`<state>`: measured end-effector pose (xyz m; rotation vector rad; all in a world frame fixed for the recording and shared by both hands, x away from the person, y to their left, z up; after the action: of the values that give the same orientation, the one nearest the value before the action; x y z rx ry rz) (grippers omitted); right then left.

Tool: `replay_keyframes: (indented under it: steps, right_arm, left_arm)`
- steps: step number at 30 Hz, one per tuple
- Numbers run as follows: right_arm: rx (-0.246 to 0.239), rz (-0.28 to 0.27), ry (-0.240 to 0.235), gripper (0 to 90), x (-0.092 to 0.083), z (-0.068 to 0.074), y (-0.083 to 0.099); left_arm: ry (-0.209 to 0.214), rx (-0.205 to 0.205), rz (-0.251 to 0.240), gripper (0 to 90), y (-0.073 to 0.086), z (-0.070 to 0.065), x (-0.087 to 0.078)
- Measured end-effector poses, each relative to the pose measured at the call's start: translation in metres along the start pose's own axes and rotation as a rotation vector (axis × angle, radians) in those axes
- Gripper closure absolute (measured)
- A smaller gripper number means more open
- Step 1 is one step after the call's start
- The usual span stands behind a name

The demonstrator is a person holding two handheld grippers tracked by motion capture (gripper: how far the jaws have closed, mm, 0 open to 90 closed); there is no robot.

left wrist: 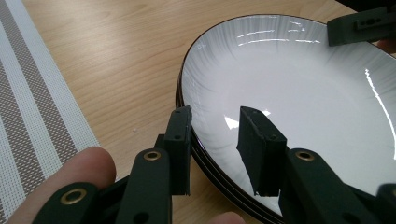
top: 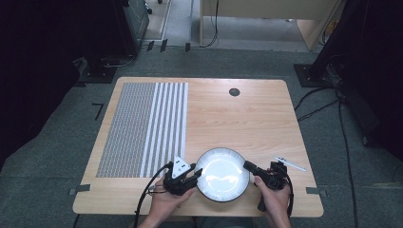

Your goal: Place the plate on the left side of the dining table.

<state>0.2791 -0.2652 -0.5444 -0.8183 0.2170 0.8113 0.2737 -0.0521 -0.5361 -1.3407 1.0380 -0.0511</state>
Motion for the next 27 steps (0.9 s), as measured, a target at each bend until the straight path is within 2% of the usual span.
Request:
replay_keyframes:
  steps: [5,8,11,13,17,20,26,27]
  right_arm:
    - [-0.032,0.017,0.014,84.8,-0.003,0.0,0.001]
    - [-0.023,0.031,0.012,83.8,-0.007,-0.002,0.002]
    - [-0.005,0.046,-0.015,80.2,-0.01,-0.002,0.001]
    - [-0.014,0.063,-0.009,80.2,-0.01,-0.002,0.002]
    - [-0.053,0.065,0.017,79.9,-0.01,0.0,0.003]
    - [-0.046,0.069,0.016,79.2,-0.011,0.001,0.003]
    - [0.006,0.07,-0.007,76.6,-0.015,0.003,0.003]
    - [0.027,0.07,-0.016,75.8,-0.016,0.003,0.003]
  left_arm:
    - [0.015,0.017,0.018,66.9,0.003,-0.002,-0.004]
    - [0.011,0.019,0.033,67.1,0.006,-0.001,-0.005]
    - [0.018,0.006,0.039,67.8,0.008,0.0,-0.005]
    - [0.013,0.008,0.039,67.6,0.008,0.0,-0.005]
    - [-0.027,0.012,0.026,68.3,0.009,-0.001,-0.004]
    - [-0.053,0.011,0.013,69.6,0.009,-0.002,-0.003]
    - [-0.085,0.011,-0.001,72.3,0.01,-0.002,-0.001]
    - [-0.089,0.011,-0.004,72.5,0.01,-0.003,-0.001]
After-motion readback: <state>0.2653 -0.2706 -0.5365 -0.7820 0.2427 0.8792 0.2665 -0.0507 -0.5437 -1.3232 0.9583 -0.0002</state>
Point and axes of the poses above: each handheld gripper's, and its own axes: x roughly forward along the jaws, y roughly out of its underside, z roughly to its left, the point moved 9 cm from there along x, roughly forward along the jaws, and after that the axes turned 2 degrees about -y, right-handed, at the moved point
